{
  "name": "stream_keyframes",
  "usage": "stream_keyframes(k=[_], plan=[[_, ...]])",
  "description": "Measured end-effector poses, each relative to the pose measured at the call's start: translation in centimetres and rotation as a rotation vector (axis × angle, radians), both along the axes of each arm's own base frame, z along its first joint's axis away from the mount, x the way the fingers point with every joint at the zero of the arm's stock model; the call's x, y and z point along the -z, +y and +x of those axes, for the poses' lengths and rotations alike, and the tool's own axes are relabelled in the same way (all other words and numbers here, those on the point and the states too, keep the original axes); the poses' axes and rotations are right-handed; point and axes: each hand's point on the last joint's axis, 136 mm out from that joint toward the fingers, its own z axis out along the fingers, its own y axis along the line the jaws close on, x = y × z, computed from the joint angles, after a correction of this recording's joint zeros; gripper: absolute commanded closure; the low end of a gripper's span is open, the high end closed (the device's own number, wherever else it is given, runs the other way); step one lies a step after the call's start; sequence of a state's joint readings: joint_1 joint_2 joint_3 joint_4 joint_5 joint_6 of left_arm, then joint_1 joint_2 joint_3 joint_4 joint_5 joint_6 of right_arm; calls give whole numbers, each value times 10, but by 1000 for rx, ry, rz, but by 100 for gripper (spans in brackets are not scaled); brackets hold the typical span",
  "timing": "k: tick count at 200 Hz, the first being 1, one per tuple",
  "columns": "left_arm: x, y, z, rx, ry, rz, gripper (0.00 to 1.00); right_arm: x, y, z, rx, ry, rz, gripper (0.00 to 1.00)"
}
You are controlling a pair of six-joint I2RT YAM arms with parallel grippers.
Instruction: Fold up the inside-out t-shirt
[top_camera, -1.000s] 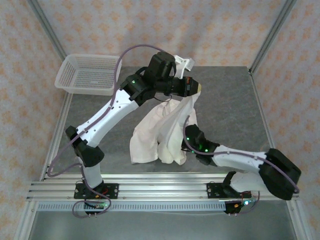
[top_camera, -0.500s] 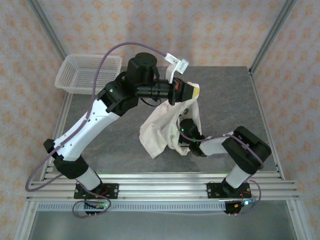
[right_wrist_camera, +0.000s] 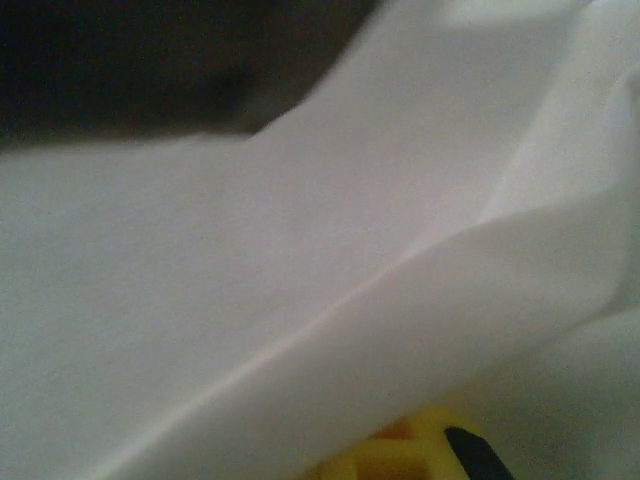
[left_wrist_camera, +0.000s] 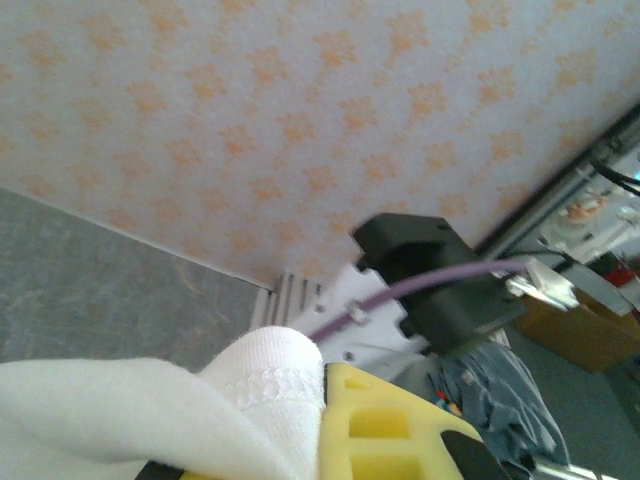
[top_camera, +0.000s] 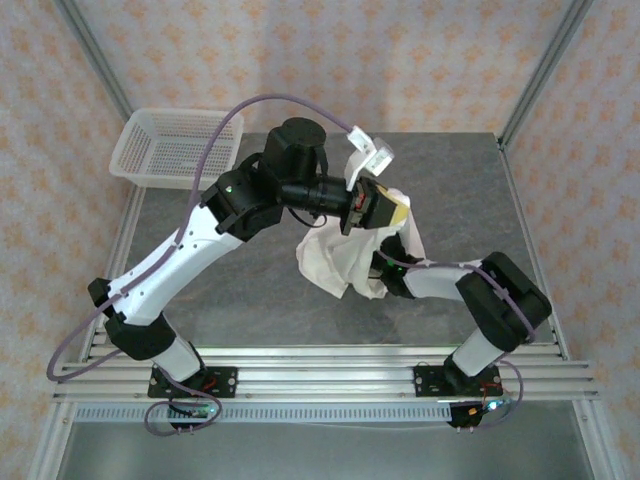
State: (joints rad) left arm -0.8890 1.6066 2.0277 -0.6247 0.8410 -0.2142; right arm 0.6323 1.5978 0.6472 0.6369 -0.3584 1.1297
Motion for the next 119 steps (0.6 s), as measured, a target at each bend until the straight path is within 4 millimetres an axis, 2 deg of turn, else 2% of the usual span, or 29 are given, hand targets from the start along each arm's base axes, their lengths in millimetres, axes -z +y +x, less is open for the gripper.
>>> stream_keyframes(k=[18,31,43,57,81,99,107,109,112,119], plan=[[-5,-4,-23,66,-28,1,100,6,-10,18,24,25,-106,100],[-9,-6,-34,103,-46,-7,100,1,-15,33,29,8,-194,99],[-11,-7,-41,132,-57,-14,100,-6,-17,43,23,-20,-259,92],[-11,-6,-43,145,-74,-15,100,-7,-18,45,-4,-34,-334,81],[-8,-2,-45,148,-93,1,100,14,-28,34,-71,-1,-527,53],[-9,1,-50,157,-106,2,100,35,-44,20,-127,44,-710,37],[-9,2,-52,162,-105,3,100,45,-51,15,-148,69,-781,21],[-9,2,-52,165,-106,3,100,48,-53,14,-147,80,-795,11],[-8,1,-54,168,-107,4,100,51,-56,12,-161,85,-826,2],[-7,1,-57,177,-110,8,100,59,-64,8,-175,107,-879,0]])
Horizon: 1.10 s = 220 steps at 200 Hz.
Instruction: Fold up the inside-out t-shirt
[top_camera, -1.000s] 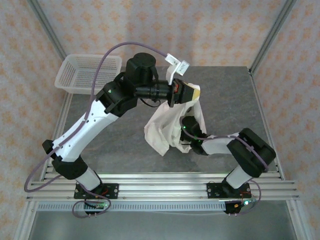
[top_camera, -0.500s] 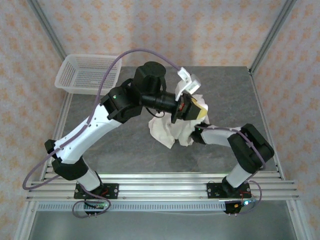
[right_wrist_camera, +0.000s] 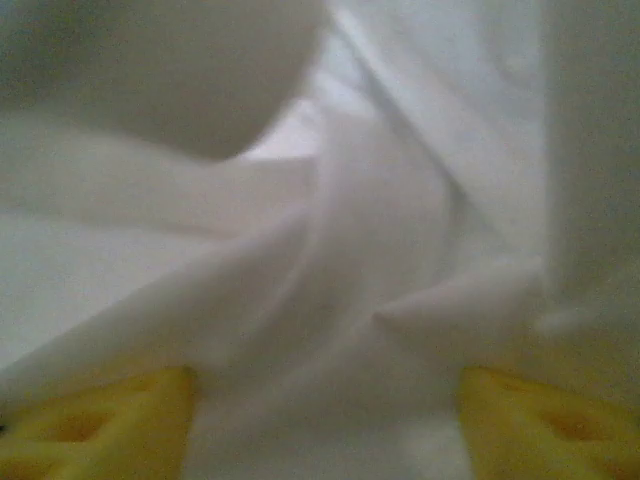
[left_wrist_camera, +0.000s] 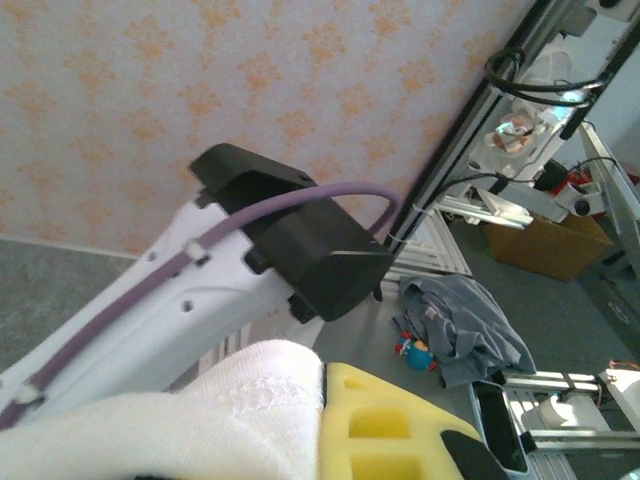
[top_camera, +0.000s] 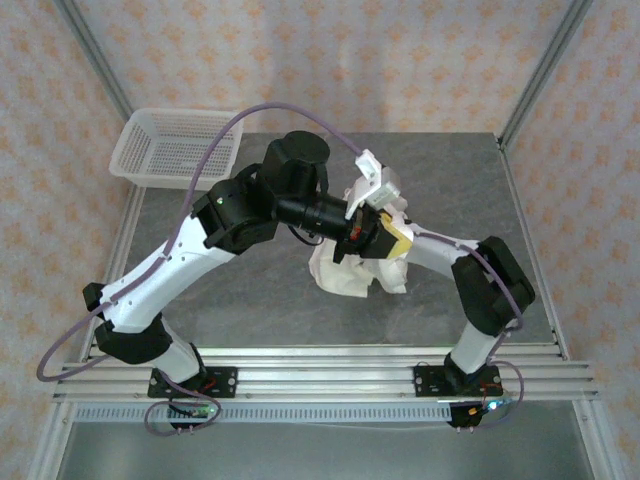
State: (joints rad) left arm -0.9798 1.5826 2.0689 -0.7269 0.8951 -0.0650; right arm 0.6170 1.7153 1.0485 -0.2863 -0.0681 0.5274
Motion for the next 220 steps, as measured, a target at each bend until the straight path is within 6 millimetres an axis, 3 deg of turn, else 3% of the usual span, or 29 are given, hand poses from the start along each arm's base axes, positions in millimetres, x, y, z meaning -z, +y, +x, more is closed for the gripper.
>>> stream_keyframes(k=[28,53,77,88,100,124,149,176,200,220], plan=[[5,0,-17,46,-18,39,100,29,-20,-17,-67,108,-164,0],[3,2,-23,58,-54,49,100,41,-20,-22,-128,171,-251,6],[4,2,-20,36,-77,57,100,44,-8,-16,-168,163,-277,34],[6,3,-18,18,-89,63,100,44,-2,-14,-171,150,-262,55],[8,5,-14,-10,-99,72,100,44,2,-12,-178,134,-238,88],[10,13,2,-130,-137,98,100,41,6,-11,-183,111,-181,100],[14,33,39,-360,-157,130,100,37,6,-29,-208,125,-102,100],[32,84,123,-741,-62,175,100,16,1,-66,-242,124,15,100],[91,151,201,-1068,100,264,100,-44,8,-85,-284,-19,199,100],[159,196,234,-1237,236,379,100,-103,14,-97,-332,-177,354,100]])
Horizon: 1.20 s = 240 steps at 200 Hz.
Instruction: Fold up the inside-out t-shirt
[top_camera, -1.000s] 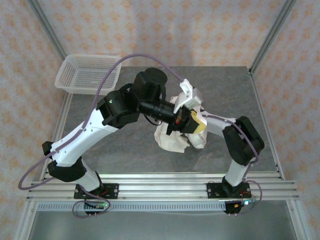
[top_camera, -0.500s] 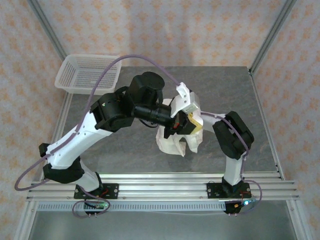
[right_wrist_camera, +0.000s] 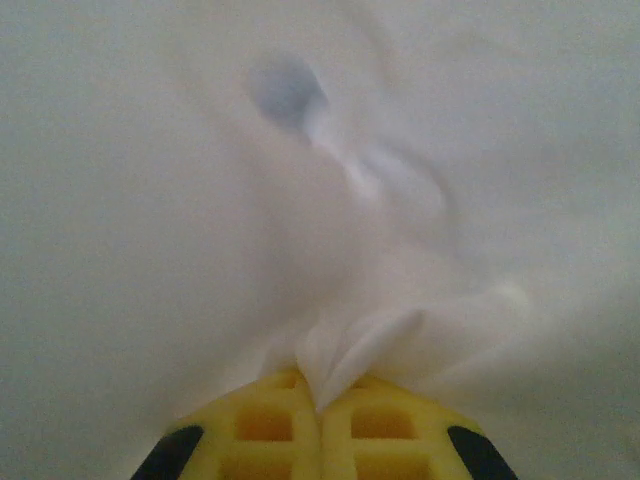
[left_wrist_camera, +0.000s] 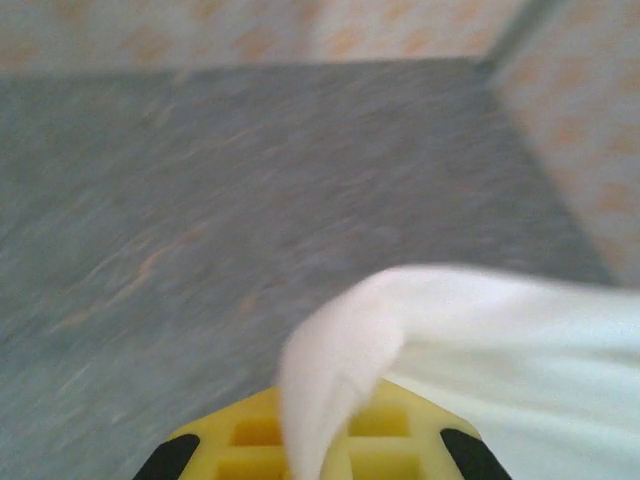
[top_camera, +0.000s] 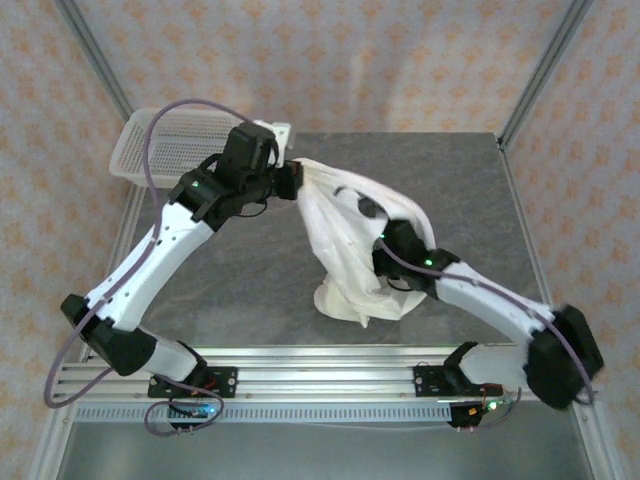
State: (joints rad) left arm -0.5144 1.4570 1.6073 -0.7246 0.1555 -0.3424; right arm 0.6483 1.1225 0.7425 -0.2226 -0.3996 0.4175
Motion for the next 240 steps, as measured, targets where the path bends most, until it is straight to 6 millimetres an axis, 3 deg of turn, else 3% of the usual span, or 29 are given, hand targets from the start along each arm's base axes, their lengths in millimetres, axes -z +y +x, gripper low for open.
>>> stream_keyframes(k=[27,44,60,83,96,119,132,145,160,179,195,209,227,240], plan=[[94,40,17,-153,197,7,100,-69,-1,-18,-40,-159,179,100],[150,52,16,-198,312,-10,100,-95,-5,-24,-43,-220,237,100],[191,56,6,-224,406,-13,100,-115,-10,-25,-20,-273,284,100],[222,57,-6,-245,484,-6,100,-145,-18,-23,16,-339,358,100],[232,58,-9,-260,496,-16,85,-167,-21,-22,30,-382,402,100],[240,62,-17,-283,507,-65,50,-204,-28,-18,66,-455,476,100],[232,66,-20,-296,497,-98,37,-219,-32,-16,86,-488,498,100],[207,68,-18,-297,439,-135,23,-226,-34,-13,105,-501,505,100],[156,67,-17,-271,324,-187,18,-225,-34,-8,121,-498,499,100],[67,53,-21,-178,125,-292,14,-214,-29,1,130,-469,475,100],[-5,20,-40,0,-21,-368,14,-203,-24,8,132,-443,454,100],[-47,-20,-63,188,-96,-407,14,-196,-22,12,134,-424,438,100],[-65,-71,-93,419,-124,-411,15,-191,-20,15,137,-409,427,100],[-53,-99,-104,515,-98,-388,14,-190,-20,15,138,-404,428,100]])
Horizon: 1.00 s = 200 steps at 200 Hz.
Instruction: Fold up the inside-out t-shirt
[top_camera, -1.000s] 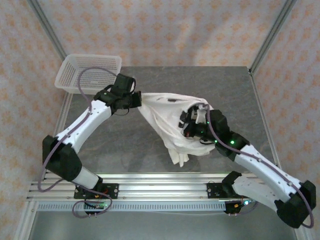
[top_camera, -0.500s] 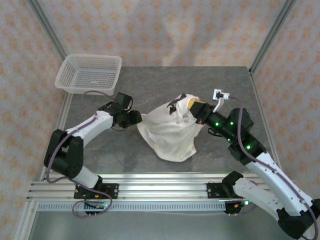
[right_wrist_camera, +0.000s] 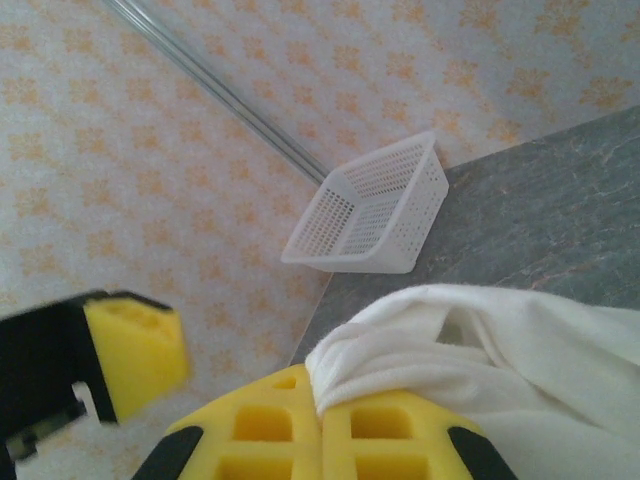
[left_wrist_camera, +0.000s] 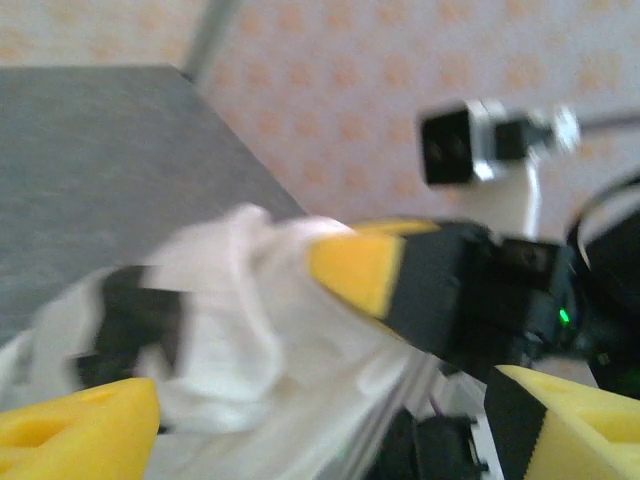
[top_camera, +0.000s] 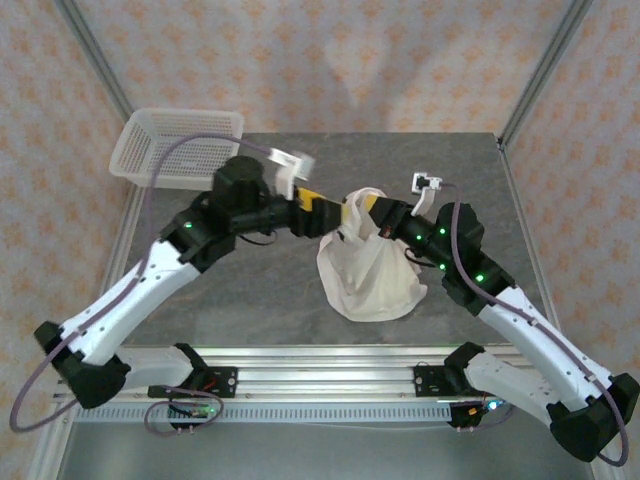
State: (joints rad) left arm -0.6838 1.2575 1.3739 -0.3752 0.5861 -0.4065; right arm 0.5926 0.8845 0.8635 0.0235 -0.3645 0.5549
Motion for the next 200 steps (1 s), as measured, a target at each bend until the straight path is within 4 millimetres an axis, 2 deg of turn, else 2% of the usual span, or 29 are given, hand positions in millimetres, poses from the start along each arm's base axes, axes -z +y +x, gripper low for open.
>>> stream_keyframes(k=[17,24,32,44,62,73,85,98,110,125,140,155,164,171,180,192,200], plan=[[34,-17,11,12,50,67,15,0,0,0,-1,6,6,100],[50,-20,19,-2,77,98,19,0,0,0,-1,7,8,100],[69,-23,29,-25,108,137,33,0,0,0,-2,9,11,100],[97,-25,41,-69,165,185,58,0,1,-1,-5,12,14,100],[125,-22,49,-113,223,224,100,0,1,-2,-10,16,15,100],[133,-17,51,-142,245,226,100,1,1,-3,-12,20,12,100],[129,-11,53,-169,252,200,100,2,-3,-8,-13,11,5,100],[113,-1,58,-203,248,126,100,10,-10,-18,-12,-5,-6,100],[92,15,62,-236,242,39,100,28,-19,-30,-8,-19,-18,100],[65,34,66,-262,220,-53,100,73,-29,-41,6,-2,-38,100],[46,42,65,-262,190,-96,100,143,-37,-50,12,76,-91,96],[39,40,59,-232,184,-107,100,203,-43,-62,-4,169,-168,78],[40,37,56,-214,192,-105,100,223,-45,-70,-20,200,-216,67],[43,36,54,-201,201,-100,100,226,-46,-74,-30,196,-244,63],[47,34,53,-190,213,-92,100,217,-48,-75,-36,153,-271,58],[53,31,52,-174,230,-81,100,188,-47,-73,-39,69,-284,42],[57,29,52,-164,236,-74,100,162,-46,-72,-45,-9,-287,37]])
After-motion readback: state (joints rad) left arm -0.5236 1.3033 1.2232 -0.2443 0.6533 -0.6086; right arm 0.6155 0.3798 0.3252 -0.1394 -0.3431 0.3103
